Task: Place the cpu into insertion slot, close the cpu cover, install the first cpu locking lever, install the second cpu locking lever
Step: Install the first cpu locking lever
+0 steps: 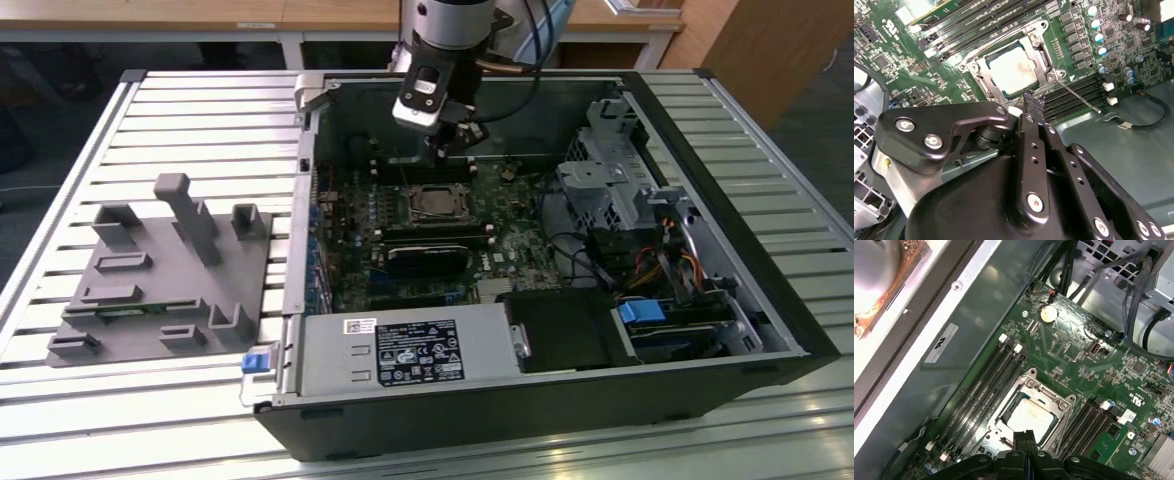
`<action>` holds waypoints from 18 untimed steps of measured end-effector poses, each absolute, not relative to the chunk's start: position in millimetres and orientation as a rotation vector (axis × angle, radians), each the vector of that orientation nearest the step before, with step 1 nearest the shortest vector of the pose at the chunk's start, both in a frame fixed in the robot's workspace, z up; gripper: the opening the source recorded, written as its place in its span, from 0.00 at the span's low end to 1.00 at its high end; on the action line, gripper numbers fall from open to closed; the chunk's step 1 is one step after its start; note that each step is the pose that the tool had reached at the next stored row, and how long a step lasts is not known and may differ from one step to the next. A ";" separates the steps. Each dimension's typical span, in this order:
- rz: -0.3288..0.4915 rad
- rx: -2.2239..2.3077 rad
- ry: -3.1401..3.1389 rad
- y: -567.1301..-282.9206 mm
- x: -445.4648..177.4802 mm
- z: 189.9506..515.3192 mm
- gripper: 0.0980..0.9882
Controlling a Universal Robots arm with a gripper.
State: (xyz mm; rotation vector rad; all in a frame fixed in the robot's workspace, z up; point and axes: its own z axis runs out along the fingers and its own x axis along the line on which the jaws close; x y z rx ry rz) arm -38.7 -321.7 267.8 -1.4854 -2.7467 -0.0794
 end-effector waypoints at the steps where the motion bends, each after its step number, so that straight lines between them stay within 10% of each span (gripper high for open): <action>1: -0.079 -1.480 -2.750 -321.7 -38.7 267.8 0.01; 18: -0.078 -1.377 -2.800 -321.7 -38.7 267.8 0.01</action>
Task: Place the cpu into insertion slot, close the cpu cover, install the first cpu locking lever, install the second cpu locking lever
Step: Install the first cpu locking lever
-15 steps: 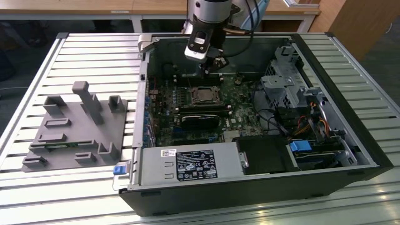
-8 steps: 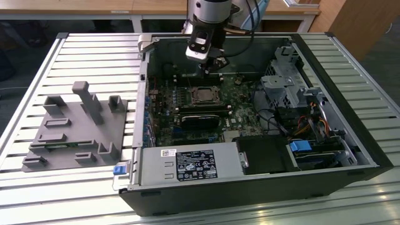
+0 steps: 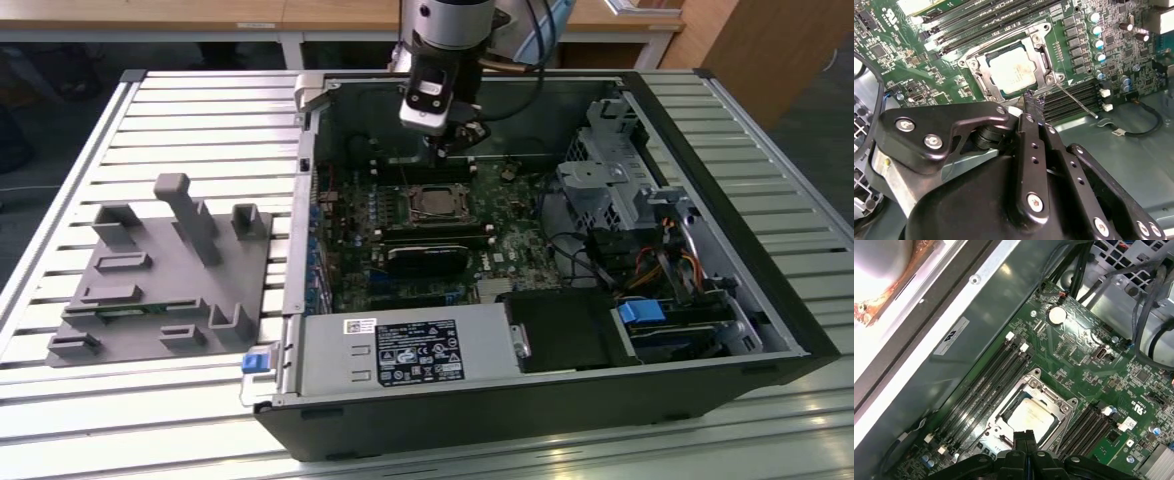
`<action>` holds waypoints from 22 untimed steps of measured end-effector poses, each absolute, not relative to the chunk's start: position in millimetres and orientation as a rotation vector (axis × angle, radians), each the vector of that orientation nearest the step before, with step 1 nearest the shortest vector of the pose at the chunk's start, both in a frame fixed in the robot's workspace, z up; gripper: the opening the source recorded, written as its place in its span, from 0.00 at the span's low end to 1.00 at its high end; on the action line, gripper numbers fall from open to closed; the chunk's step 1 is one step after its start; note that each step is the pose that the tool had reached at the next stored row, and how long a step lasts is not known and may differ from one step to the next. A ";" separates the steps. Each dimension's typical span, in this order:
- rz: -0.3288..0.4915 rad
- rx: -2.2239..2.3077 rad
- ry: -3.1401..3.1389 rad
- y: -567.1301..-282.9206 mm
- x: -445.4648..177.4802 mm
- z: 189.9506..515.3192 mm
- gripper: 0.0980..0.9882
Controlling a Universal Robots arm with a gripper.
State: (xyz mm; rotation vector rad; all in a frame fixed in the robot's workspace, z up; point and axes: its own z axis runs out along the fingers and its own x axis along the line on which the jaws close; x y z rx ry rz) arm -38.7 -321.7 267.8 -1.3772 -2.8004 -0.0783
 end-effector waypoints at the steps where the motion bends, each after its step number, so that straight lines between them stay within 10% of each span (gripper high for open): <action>1: -0.078 -1.369 -2.804 -321.7 -38.7 267.8 0.01; 22: -0.072 -0.877 -2.987 -321.7 -38.7 267.3 0.01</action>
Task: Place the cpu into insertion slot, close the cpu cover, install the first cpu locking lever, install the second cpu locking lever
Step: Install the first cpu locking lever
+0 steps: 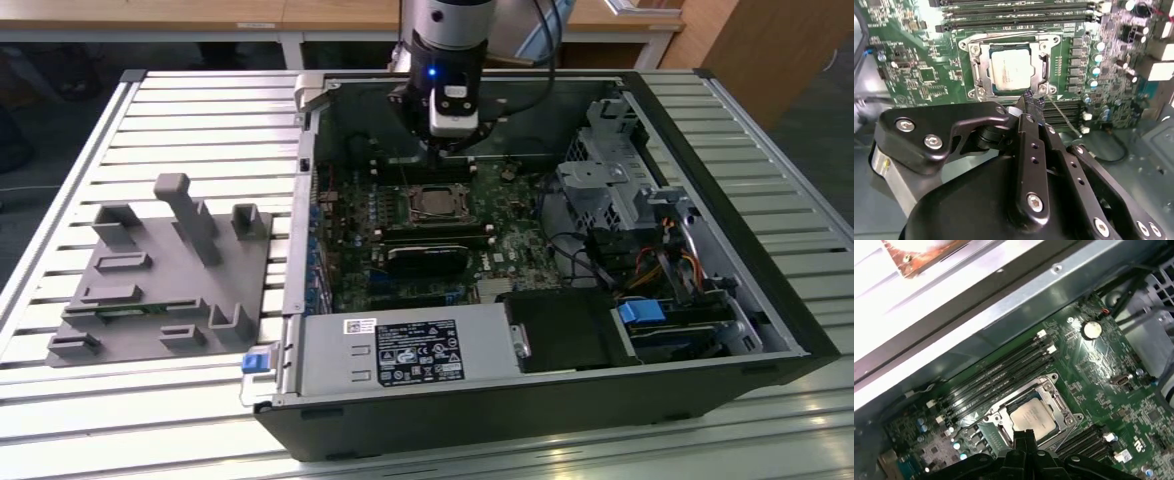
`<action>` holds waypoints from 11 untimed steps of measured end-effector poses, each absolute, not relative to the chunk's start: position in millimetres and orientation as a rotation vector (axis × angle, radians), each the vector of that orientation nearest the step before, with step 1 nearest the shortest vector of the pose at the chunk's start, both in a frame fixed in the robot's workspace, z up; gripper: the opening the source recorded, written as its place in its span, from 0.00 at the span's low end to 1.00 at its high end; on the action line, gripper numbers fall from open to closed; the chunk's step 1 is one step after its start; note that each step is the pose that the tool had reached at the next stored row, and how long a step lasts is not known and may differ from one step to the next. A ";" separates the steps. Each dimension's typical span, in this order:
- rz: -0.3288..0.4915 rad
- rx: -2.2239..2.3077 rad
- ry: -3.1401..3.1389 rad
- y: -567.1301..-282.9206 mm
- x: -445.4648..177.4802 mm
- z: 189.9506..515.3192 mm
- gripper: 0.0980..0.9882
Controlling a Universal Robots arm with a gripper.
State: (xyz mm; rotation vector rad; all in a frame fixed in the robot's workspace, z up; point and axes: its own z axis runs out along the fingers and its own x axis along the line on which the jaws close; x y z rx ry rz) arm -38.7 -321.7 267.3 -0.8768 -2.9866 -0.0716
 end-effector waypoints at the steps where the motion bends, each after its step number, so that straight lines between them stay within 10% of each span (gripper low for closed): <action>1: -0.071 -0.854 -2.993 -321.7 -38.7 267.2 0.01; 11: -0.073 -0.667 -3.048 -322.0 -38.8 265.6 0.01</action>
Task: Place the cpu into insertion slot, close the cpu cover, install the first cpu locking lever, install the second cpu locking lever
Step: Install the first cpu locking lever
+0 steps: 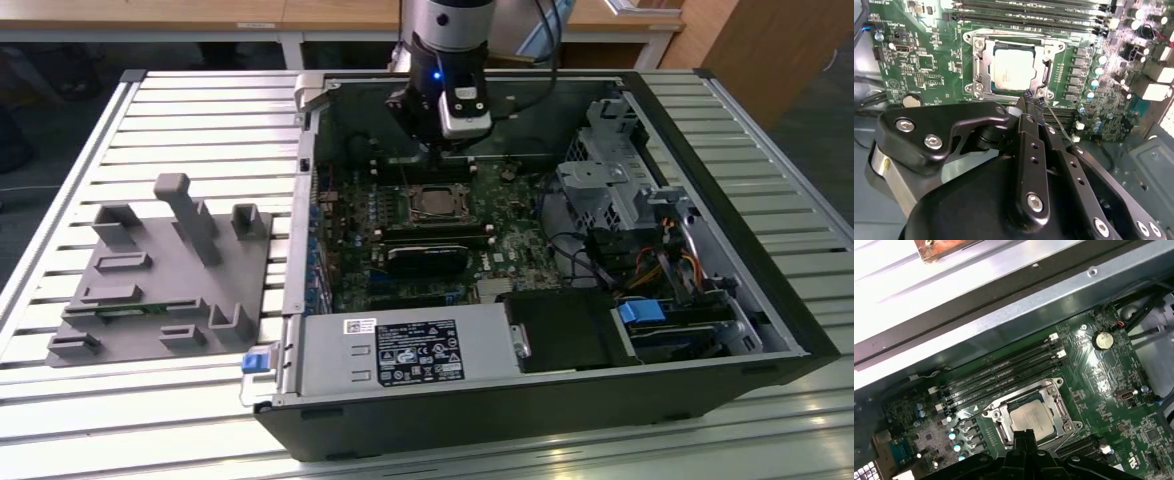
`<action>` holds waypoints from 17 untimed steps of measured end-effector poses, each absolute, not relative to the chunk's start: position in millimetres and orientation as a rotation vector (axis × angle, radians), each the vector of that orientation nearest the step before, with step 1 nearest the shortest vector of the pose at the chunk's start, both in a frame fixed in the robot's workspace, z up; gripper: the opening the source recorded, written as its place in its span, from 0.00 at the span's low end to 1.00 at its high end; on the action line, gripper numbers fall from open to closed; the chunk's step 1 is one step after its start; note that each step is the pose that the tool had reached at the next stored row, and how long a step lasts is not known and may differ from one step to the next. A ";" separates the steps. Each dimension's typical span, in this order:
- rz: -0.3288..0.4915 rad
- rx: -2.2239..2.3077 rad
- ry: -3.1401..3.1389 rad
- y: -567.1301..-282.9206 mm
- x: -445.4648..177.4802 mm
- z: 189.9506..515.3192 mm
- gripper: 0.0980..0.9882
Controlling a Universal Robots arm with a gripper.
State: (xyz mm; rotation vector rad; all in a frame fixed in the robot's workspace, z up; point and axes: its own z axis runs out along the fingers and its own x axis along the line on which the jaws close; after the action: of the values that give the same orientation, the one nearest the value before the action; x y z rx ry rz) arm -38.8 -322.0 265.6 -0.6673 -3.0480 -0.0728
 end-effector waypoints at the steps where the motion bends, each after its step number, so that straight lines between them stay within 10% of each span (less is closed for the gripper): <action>1: -0.073 -0.654 -3.053 -322.0 -38.8 265.5 0.01; 17: -0.069 -0.114 -3.113 -322.1 -38.9 260.3 0.01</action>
State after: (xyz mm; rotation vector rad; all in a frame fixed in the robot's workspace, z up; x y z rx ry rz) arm -38.9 -322.1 260.3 -0.1144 -3.1128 -0.0690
